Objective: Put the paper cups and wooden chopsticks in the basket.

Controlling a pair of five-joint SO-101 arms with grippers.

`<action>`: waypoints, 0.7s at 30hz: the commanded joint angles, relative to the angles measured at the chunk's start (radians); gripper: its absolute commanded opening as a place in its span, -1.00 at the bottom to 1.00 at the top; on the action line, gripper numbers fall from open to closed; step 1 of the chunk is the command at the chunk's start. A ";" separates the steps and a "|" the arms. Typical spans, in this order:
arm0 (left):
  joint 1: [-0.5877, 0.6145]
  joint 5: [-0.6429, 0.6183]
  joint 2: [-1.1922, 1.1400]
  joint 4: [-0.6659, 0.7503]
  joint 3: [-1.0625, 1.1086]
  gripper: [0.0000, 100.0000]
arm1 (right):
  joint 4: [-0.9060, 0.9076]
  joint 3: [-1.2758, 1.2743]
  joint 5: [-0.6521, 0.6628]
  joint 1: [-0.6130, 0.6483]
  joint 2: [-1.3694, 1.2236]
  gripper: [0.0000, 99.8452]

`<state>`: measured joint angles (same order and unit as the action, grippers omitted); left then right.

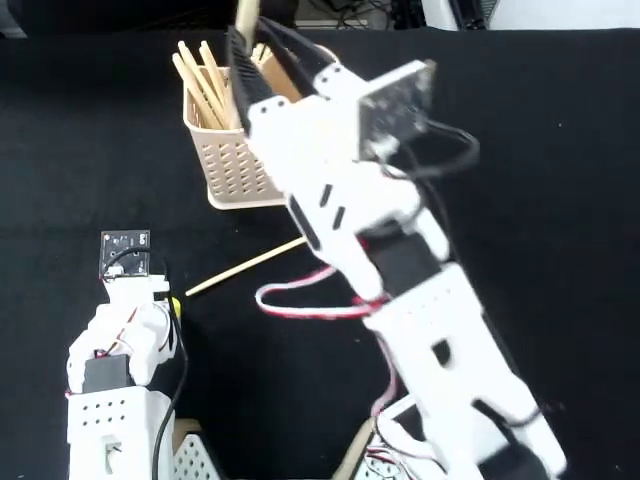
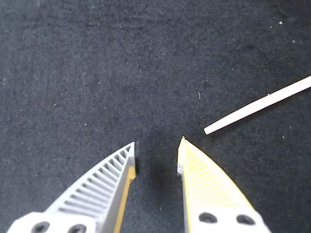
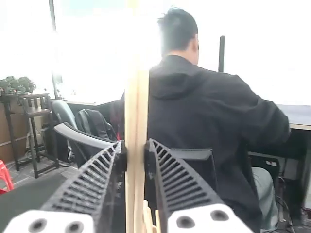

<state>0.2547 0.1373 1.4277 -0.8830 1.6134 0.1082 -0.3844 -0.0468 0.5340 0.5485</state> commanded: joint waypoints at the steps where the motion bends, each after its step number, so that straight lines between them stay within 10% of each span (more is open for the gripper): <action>1: -0.004 -0.003 0.020 0.020 -0.005 -0.68 | -0.051 0.122 -0.005 0.011 -0.114 -0.98; 21: -0.004 -0.002 0.020 0.014 -0.004 -0.68 | 0.037 0.200 0.152 0.011 -0.484 -0.93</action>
<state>0.2547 0.1373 1.4277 -0.8830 1.6134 0.0898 -0.2033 0.0529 0.5370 0.0529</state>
